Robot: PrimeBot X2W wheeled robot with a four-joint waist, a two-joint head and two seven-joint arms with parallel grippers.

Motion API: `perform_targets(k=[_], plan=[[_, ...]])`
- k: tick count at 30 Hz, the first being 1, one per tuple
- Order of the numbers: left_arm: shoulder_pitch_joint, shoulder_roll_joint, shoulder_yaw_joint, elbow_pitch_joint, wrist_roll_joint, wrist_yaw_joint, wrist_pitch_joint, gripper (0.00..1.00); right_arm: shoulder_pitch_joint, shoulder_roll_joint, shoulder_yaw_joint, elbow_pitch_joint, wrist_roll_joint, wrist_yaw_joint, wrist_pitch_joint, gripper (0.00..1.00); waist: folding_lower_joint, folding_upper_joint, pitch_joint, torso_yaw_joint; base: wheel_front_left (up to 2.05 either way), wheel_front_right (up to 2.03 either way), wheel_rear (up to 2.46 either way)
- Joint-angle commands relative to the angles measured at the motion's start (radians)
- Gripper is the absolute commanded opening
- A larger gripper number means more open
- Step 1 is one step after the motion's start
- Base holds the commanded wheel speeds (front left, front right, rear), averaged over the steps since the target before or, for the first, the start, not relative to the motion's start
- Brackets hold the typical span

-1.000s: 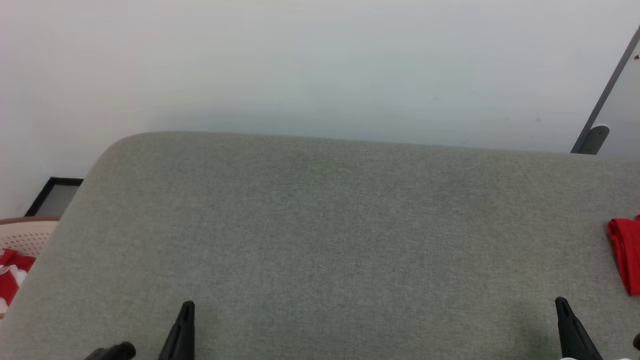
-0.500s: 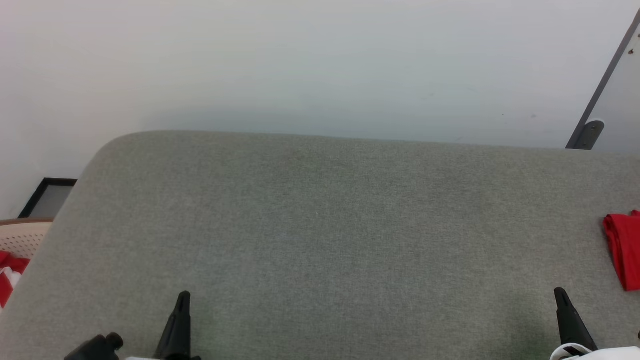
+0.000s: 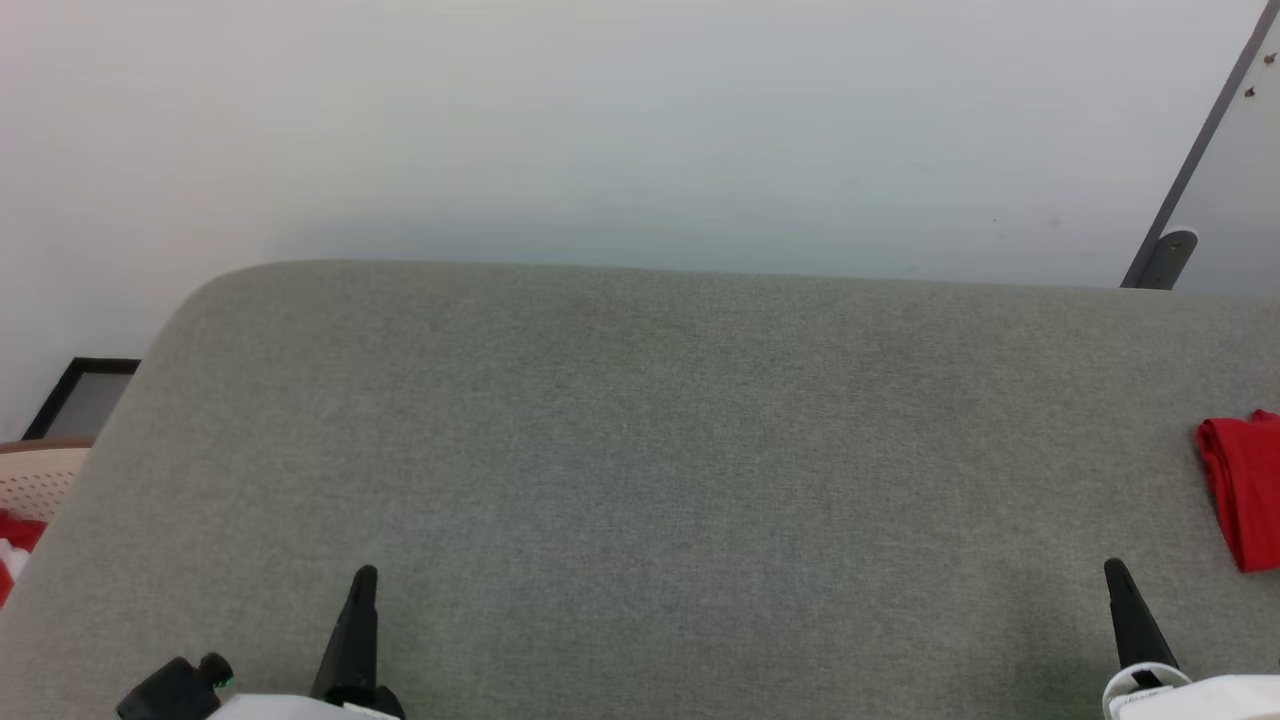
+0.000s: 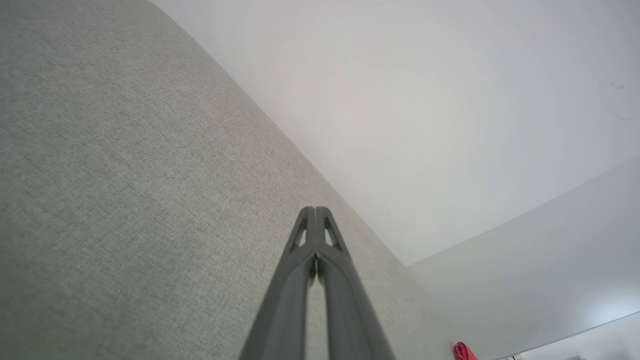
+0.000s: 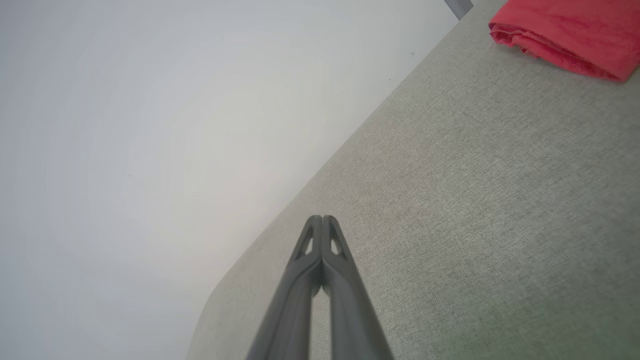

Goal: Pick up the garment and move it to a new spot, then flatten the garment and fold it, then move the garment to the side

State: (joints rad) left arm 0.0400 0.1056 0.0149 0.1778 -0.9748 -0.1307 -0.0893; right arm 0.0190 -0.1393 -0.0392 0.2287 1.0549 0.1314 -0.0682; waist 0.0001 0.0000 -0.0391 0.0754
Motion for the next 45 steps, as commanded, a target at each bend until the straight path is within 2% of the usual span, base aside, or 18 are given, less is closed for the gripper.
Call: perform_targets(k=[1,45], plan=[[-0.026,0.001,0.007,-0.006,-0.033,0.0,0.006,0.0,-0.03,0.002,-0.009,-0.008,0.027,-0.001,0.009,0.0,0.0,0.0,0.001,-0.002,0.0,0.0,0.0],[-0.107,-0.024,0.052,0.04,-0.432,0.0,0.122,0.0,-0.096,0.059,-0.053,0.007,0.365,-0.001,0.121,0.0,0.0,0.0,0.024,-0.043,0.0,0.0,0.0]])
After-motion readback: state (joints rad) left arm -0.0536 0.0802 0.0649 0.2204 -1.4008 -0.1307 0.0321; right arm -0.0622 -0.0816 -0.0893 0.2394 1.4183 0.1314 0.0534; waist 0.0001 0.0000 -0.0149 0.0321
